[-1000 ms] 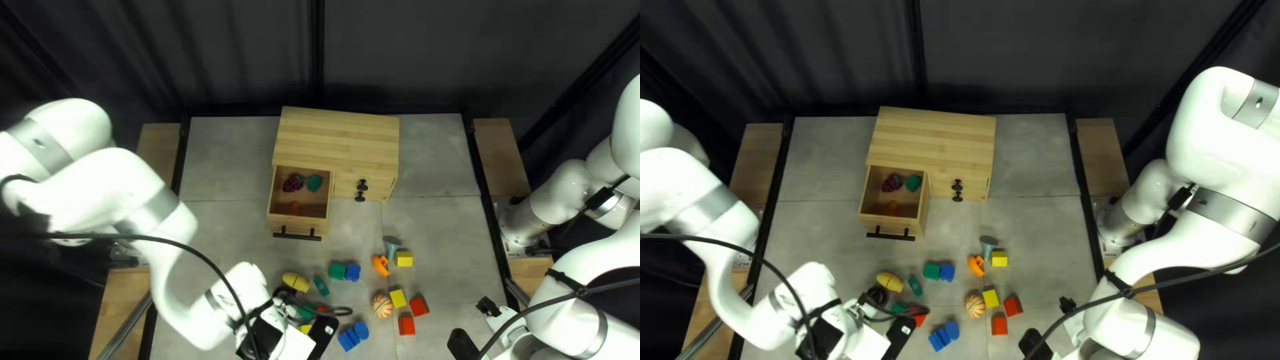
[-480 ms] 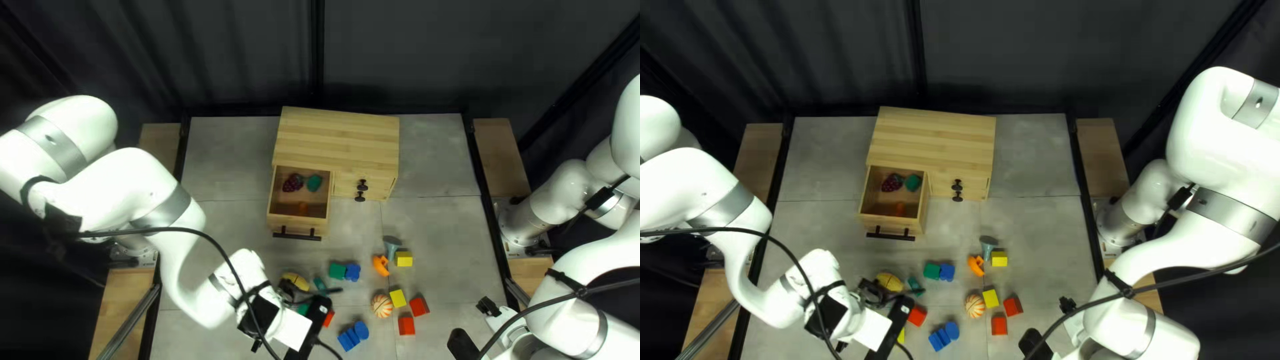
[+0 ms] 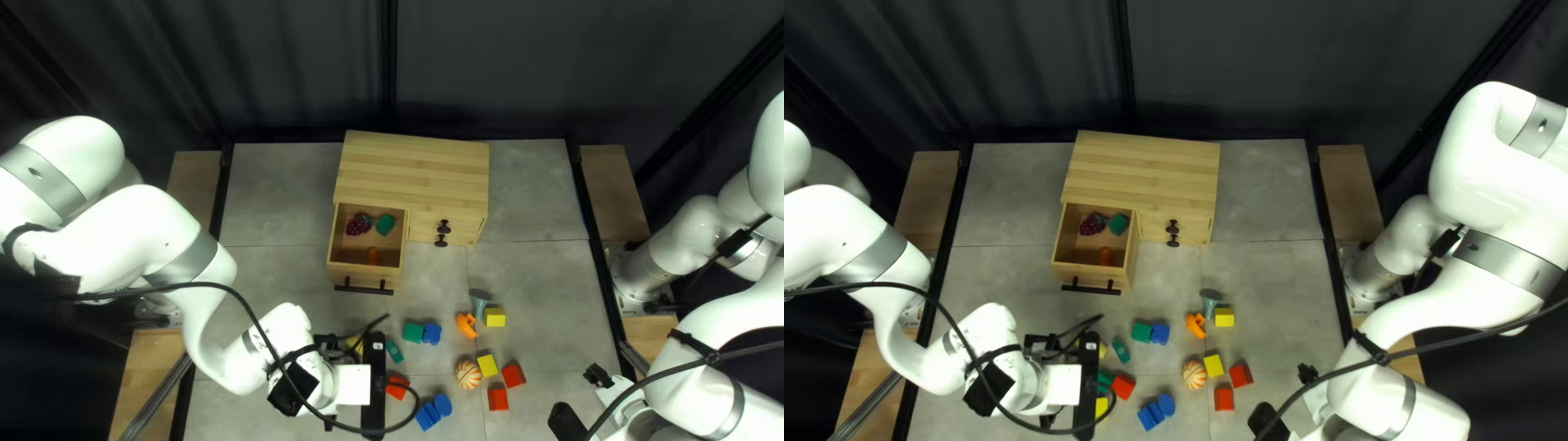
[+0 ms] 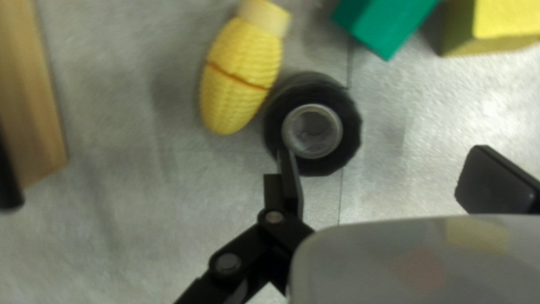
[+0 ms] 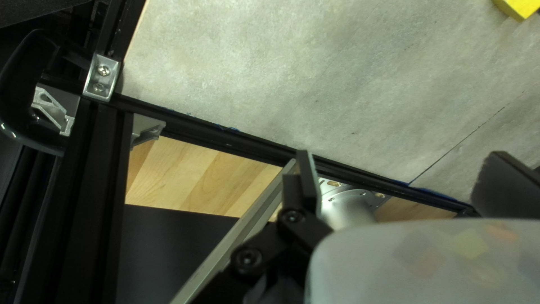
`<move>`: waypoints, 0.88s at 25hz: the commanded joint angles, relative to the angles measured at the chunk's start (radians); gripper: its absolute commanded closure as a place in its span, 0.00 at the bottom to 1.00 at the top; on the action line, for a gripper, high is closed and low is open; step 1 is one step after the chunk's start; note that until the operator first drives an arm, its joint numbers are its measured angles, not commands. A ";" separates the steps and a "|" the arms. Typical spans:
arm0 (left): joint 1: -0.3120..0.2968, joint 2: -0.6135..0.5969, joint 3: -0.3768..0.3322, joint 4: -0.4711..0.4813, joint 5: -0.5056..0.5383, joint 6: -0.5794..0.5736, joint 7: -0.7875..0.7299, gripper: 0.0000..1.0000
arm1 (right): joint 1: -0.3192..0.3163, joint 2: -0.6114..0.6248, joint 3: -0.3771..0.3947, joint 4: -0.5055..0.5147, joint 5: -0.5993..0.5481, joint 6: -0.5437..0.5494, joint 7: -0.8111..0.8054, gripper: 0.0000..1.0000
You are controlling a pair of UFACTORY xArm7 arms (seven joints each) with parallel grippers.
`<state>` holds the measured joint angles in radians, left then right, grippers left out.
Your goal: Open drawers and place objects into drawer and close
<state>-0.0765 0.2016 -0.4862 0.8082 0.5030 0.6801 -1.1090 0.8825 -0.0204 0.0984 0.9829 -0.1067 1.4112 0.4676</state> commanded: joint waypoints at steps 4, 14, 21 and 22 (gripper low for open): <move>-0.007 0.008 0.021 -0.002 -0.008 -0.014 -0.141 0.00 | 0.000 0.000 0.000 0.000 0.000 0.000 0.000 0.00; -0.003 -0.015 0.041 -0.064 0.002 -0.110 -0.256 0.00 | 0.000 0.000 0.000 0.000 0.000 0.000 0.000 0.00; 0.002 -0.002 0.059 -0.082 0.023 -0.160 -0.292 0.00 | 0.000 0.000 0.000 0.000 0.000 0.000 0.000 0.00; 0.003 -0.002 0.062 -0.088 0.029 -0.168 -0.296 0.00 | 0.000 0.000 0.000 0.000 0.000 0.000 0.000 0.00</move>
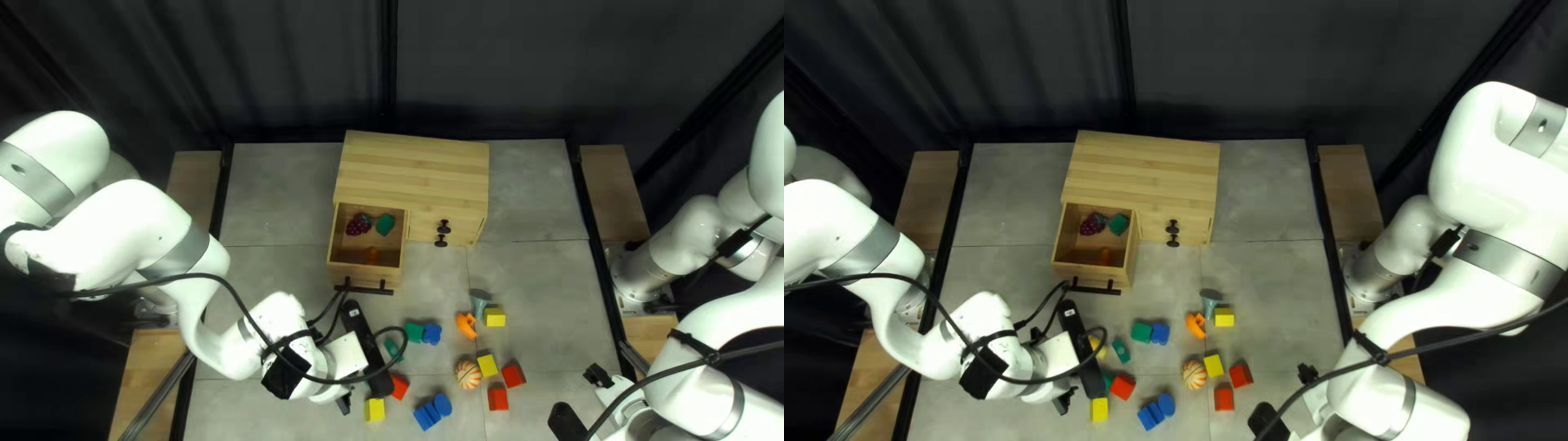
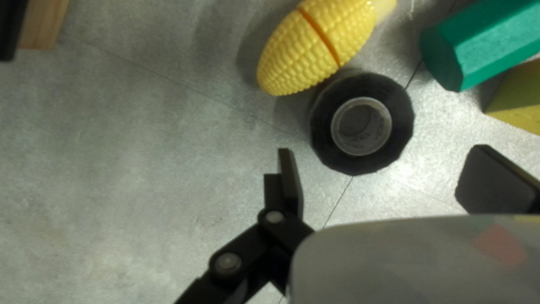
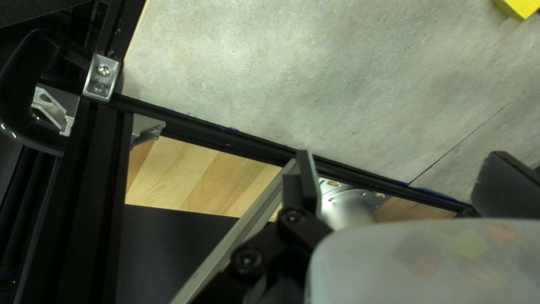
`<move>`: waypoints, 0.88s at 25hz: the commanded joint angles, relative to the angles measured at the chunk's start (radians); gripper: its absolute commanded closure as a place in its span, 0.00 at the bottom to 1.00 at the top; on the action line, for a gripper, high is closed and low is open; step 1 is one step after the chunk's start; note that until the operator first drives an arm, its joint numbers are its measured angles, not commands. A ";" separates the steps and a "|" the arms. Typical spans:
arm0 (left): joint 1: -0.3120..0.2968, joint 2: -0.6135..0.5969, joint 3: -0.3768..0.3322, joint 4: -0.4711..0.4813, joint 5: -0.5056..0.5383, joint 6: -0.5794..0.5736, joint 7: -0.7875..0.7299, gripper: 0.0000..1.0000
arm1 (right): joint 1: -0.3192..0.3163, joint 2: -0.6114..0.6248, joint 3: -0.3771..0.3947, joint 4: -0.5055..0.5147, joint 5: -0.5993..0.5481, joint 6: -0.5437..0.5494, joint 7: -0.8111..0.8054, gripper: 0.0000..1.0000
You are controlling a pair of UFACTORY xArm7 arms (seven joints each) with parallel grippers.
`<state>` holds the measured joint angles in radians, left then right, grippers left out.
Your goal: Open drawers and place objects into drawer and close
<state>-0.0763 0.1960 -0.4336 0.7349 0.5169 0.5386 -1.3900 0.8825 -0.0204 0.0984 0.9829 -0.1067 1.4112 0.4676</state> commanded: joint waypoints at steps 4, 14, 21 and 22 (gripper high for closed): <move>0.001 0.006 0.035 -0.040 0.069 -0.069 -0.054 0.00 | 0.000 0.000 0.000 0.000 0.000 0.000 0.000 0.00; -0.007 0.027 0.043 -0.017 0.102 -0.039 -0.044 1.00 | 0.000 0.000 0.000 0.000 0.000 0.000 0.000 0.00; -0.027 -0.037 -0.007 0.031 0.030 0.112 0.054 1.00 | 0.000 0.000 0.000 0.000 0.000 0.000 0.000 0.00; -0.030 -0.049 -0.012 0.036 0.019 0.135 0.071 1.00 | 0.000 0.000 0.000 0.000 0.000 0.000 0.000 0.00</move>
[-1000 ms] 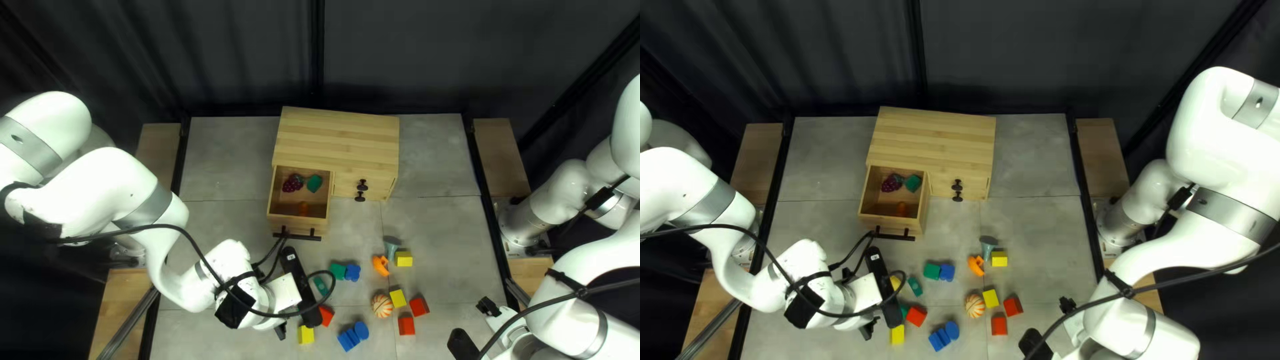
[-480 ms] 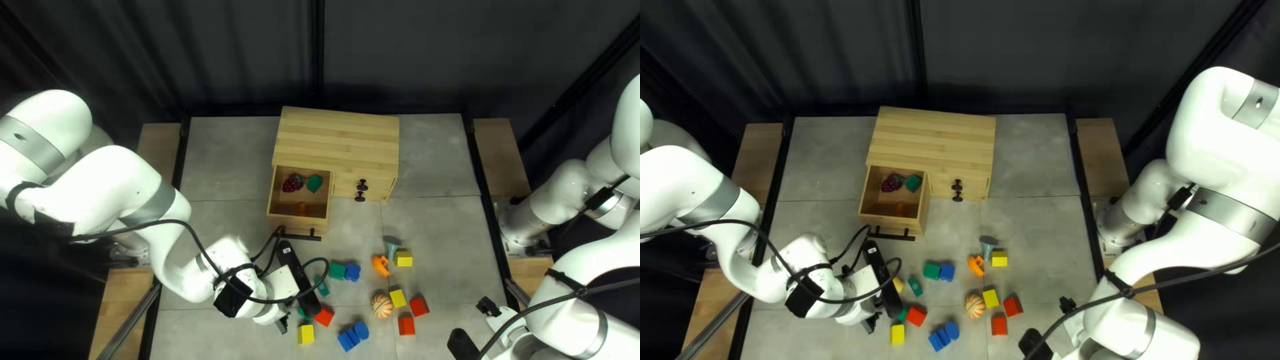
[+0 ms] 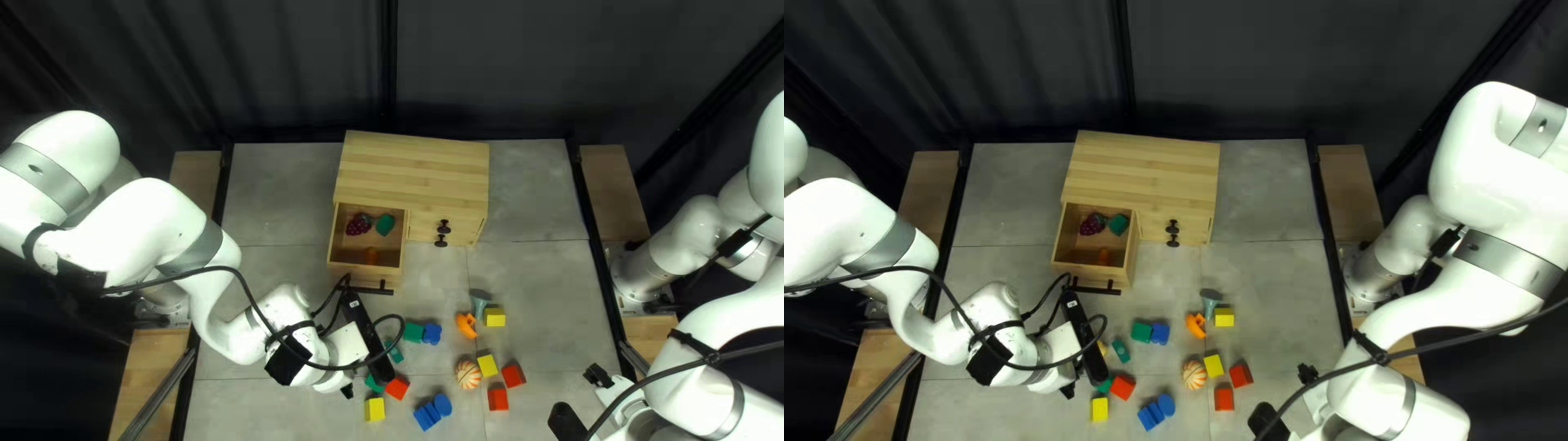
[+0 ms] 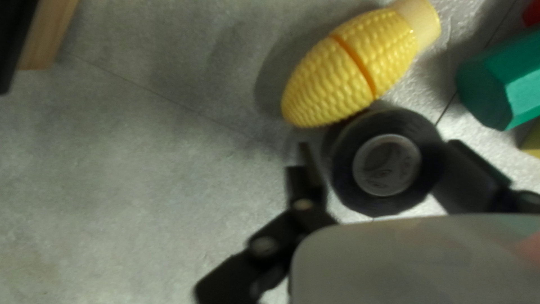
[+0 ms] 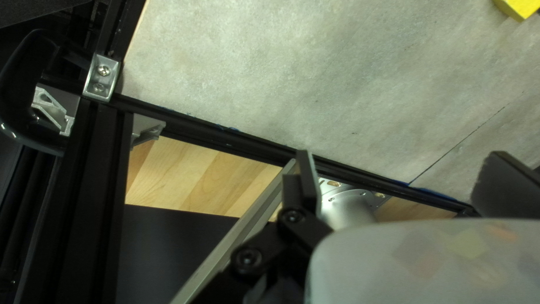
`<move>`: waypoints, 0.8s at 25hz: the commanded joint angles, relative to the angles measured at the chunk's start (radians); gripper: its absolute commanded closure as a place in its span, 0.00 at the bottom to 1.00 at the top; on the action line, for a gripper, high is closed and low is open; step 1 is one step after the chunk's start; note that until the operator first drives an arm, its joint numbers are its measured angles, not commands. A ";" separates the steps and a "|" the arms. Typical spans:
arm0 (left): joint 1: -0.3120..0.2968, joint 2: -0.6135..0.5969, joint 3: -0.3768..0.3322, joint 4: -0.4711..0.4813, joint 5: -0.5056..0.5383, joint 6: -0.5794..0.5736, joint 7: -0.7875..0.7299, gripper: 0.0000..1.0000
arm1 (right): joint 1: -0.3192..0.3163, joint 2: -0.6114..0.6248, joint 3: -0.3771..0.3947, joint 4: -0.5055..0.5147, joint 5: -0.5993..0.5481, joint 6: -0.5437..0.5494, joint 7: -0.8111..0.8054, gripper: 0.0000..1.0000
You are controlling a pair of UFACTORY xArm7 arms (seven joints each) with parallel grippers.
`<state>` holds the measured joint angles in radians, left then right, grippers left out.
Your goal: Open drawers and place objects into drawer and close
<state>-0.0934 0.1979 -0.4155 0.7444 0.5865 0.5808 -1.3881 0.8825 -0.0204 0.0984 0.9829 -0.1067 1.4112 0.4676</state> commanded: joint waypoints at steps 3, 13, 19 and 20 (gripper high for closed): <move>-0.025 -0.110 -0.051 0.062 -0.100 0.200 0.165 1.00 | 0.000 0.000 0.000 0.000 0.000 0.000 0.000 0.00; 0.008 -0.213 0.004 0.308 -0.179 0.580 0.861 1.00 | 0.000 0.000 0.000 0.000 0.000 0.000 0.000 0.00; 0.093 -0.249 0.101 0.325 -0.159 0.589 1.167 1.00 | 0.000 0.000 0.000 0.000 0.000 0.000 0.000 0.00; 0.100 -0.247 0.109 0.327 -0.152 0.587 1.180 1.00 | 0.000 0.000 0.000 0.000 0.000 0.000 0.000 0.00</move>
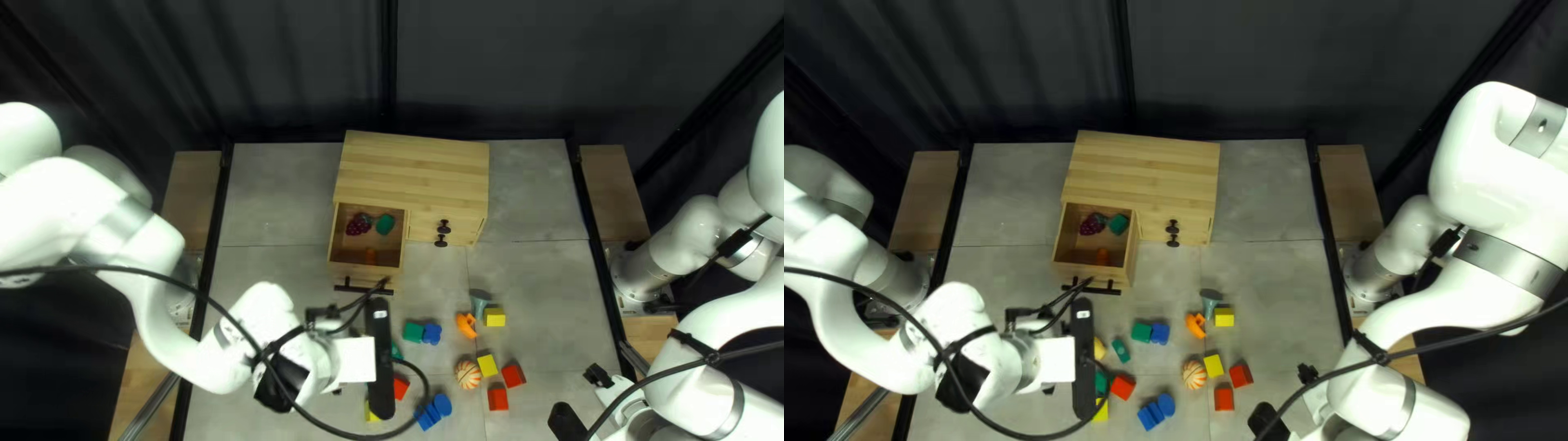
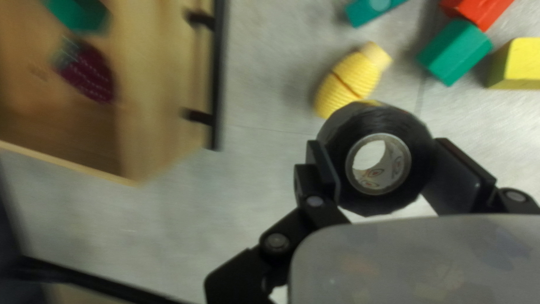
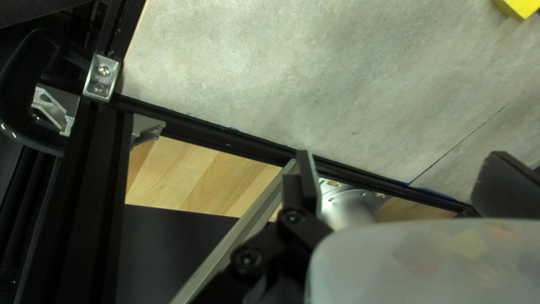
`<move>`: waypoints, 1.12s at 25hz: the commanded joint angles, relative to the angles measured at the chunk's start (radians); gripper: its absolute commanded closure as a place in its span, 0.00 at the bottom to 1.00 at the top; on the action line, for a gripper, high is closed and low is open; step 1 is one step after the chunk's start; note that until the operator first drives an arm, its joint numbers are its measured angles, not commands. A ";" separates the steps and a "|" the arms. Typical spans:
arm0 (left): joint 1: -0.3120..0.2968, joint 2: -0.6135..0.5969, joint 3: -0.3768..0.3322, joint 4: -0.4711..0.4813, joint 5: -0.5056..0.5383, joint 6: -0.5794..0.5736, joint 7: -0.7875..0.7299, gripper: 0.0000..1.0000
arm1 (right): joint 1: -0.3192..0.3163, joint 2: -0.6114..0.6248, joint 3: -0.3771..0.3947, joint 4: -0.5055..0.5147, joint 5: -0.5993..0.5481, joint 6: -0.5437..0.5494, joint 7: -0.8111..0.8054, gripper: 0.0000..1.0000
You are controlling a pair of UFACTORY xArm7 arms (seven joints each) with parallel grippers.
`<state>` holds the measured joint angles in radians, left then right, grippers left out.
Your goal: Open drawers and place objects into drawer and close
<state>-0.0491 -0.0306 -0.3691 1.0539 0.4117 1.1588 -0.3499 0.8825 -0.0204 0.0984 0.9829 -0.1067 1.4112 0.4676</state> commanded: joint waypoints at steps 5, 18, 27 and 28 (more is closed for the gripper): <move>0.113 0.017 0.118 0.006 0.086 -0.054 0.171 1.00 | 0.000 0.000 0.000 0.000 0.000 0.000 0.000 0.00; 0.099 -0.071 0.102 -0.093 0.034 -0.058 0.008 0.00 | 0.000 0.000 0.000 0.000 0.000 0.000 0.000 0.00; -0.042 0.071 -0.040 0.038 -0.060 0.031 0.131 0.00 | 0.000 0.000 0.000 0.000 0.000 0.000 0.000 0.00; -0.049 0.096 -0.049 0.052 -0.063 0.034 0.142 0.00 | 0.000 0.000 0.000 0.000 0.000 0.000 0.000 0.00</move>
<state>-0.0615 -0.0076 -0.3803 1.0543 0.3753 1.1715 -0.2660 0.8825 -0.0204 0.0984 0.9829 -0.1067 1.4112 0.4676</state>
